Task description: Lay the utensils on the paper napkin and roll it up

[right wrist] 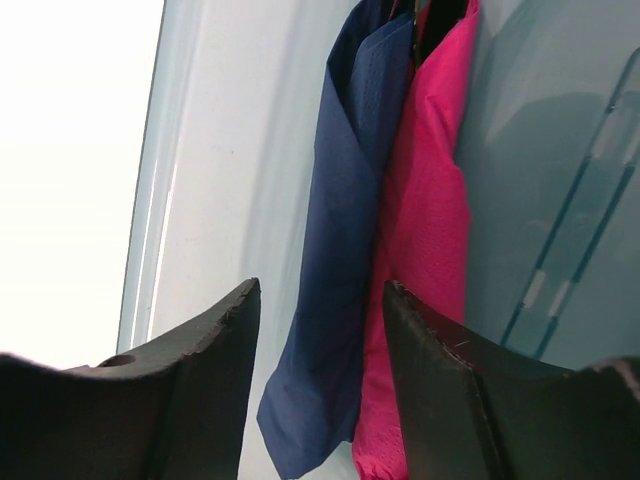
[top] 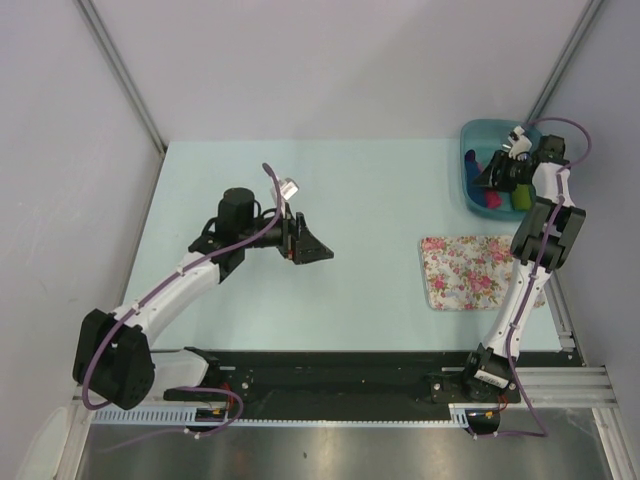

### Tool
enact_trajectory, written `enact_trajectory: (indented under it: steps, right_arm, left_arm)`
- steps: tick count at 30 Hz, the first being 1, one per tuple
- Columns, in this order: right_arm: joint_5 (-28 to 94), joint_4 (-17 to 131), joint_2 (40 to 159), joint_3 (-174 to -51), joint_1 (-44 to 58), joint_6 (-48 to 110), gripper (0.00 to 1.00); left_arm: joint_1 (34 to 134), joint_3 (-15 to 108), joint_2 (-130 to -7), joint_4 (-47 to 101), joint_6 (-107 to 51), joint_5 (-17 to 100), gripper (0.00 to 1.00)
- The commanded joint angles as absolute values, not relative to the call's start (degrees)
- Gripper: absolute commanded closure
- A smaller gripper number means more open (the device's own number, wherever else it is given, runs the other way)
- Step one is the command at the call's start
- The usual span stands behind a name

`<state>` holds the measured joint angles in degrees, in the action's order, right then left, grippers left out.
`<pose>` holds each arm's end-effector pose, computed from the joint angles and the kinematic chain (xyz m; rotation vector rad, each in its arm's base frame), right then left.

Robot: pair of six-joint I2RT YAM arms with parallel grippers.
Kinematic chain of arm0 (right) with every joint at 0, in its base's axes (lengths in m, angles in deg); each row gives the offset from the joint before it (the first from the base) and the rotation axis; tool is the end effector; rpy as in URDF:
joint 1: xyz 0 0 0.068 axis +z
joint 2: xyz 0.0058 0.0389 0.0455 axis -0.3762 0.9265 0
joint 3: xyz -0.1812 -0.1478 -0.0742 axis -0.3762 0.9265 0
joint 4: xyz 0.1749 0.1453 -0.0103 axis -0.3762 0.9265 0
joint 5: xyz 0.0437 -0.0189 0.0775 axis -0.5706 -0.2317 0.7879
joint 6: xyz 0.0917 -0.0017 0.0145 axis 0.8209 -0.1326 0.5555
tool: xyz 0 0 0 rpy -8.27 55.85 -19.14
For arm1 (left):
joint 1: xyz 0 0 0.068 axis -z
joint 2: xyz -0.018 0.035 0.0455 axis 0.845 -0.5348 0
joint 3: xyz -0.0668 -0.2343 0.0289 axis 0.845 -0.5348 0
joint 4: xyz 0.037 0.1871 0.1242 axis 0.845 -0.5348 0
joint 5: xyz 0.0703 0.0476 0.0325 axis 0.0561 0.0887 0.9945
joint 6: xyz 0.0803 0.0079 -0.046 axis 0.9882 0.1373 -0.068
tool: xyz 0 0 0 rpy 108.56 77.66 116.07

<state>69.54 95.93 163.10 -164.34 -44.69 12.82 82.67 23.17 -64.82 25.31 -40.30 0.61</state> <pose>0.4866 -0.1397 0.1317 -0.0520 2.3072 0.6840 0.2282 -0.1761 0.2628 0.6247 1.9836 -1.3772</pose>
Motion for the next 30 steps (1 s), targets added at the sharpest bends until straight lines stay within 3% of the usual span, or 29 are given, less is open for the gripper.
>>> enact_trajectory:
  steps: [1, 8, 11, 14, 22, 30]
  right_arm:
    - [68.8, 94.0, 158.6, -165.5, -45.0, 12.7, 0.43]
    - [68.7, 92.6, 155.7, -165.2, -45.1, 13.8, 0.35]
    - [68.6, 91.8, 153.1, -164.9, -45.4, 14.9, 0.21]
    - [68.6, 91.5, 149.8, -164.6, -45.7, 15.7, 0.01]
    - [69.1, 97.1, 138.4, -165.1, -45.1, 14.6, 0.0]
    - [60.8, 112.7, 125.4, -161.5, -35.0, 13.8, 0.0]
  left_arm:
    - [82.4, 22.9, -62.6, 27.7, -40.5, 1.8, 0.0]
    - [82.4, 24.0, -62.3, 25.3, -38.5, 5.1, 0.0]
    - [82.2, 25.6, -62.4, 21.3, -37.1, 7.5, 0.01]
    - [80.9, 27.8, -62.3, 18.6, -36.1, 8.4, 0.0]
    - [74.5, 41.0, -64.2, 3.7, -32.7, 12.9, 0.0]
    - [64.1, 52.1, -64.9, -11.4, -22.6, 19.1, 0.0]
